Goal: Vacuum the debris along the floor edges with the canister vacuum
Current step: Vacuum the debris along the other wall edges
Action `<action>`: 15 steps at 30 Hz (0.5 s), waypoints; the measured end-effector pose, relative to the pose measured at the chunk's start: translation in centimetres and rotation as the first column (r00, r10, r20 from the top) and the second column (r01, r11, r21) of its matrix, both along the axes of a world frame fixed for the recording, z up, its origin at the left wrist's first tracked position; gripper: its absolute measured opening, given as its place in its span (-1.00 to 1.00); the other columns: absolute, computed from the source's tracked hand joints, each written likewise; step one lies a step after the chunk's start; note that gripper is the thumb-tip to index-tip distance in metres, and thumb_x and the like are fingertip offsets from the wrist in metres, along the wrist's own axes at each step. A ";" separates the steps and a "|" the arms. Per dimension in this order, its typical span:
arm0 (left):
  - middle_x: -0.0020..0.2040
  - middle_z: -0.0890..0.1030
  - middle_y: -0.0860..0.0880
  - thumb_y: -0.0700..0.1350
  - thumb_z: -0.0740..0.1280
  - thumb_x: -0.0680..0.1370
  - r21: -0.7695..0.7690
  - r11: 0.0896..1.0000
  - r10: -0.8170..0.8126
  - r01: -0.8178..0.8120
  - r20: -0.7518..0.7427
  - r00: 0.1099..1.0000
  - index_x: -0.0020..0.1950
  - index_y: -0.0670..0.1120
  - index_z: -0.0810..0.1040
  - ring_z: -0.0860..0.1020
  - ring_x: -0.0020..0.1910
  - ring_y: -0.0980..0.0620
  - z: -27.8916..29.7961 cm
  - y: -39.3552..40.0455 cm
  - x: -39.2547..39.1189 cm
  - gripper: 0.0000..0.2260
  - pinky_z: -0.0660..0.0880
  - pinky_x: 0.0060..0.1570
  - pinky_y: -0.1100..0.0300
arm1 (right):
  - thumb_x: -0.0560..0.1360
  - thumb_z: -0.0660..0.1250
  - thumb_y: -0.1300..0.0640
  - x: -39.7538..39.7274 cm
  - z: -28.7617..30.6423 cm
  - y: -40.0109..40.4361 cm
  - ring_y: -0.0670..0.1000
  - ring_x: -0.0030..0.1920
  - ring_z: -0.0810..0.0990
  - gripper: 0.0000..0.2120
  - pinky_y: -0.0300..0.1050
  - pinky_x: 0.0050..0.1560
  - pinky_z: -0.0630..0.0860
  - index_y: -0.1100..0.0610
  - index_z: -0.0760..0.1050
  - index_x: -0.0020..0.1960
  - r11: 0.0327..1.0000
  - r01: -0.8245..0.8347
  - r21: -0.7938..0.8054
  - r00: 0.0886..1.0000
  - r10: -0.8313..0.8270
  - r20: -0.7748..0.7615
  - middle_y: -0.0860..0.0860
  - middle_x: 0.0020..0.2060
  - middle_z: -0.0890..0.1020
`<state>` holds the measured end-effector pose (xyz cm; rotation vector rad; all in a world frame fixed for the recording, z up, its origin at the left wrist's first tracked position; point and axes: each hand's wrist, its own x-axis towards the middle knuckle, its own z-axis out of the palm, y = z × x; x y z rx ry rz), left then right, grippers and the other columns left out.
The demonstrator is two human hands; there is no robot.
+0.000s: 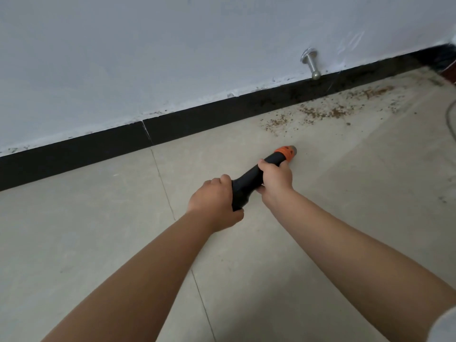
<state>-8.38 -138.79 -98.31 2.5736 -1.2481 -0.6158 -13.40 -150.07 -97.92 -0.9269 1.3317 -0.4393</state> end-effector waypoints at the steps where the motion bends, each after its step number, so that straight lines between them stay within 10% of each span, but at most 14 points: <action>1: 0.04 0.46 -0.05 0.05 0.33 0.45 -0.003 1.000 0.004 -0.004 -0.008 1.000 0.14 -0.13 0.31 0.38 -0.06 0.02 -0.1 -0.6 -0.2 -0.61 0.36 -0.18 0.19 | 0.54 0.27 0.21 0.0 -0.2 -0.6 0.15 0.21 0.46 -0.42 0.10 0.15 0.51 0.09 0.13 0.49 1.000 0.013 -0.005 1.000 -0.013 -0.007 0.10 0.32 0.42; 15: -0.03 0.45 0.03 0.01 0.41 0.39 -0.108 0.976 0.172 -0.189 -0.144 0.974 0.10 -0.07 0.32 0.44 -0.10 0.05 -0.1 1.0 1.0 -0.60 0.37 -0.20 0.21 | 0.52 0.30 0.23 1.8 1.3 1.5 0.15 0.30 0.45 -0.32 0.00 0.27 0.38 0.03 0.02 0.52 0.988 0.108 -0.109 0.994 -0.108 0.003 0.09 0.37 0.38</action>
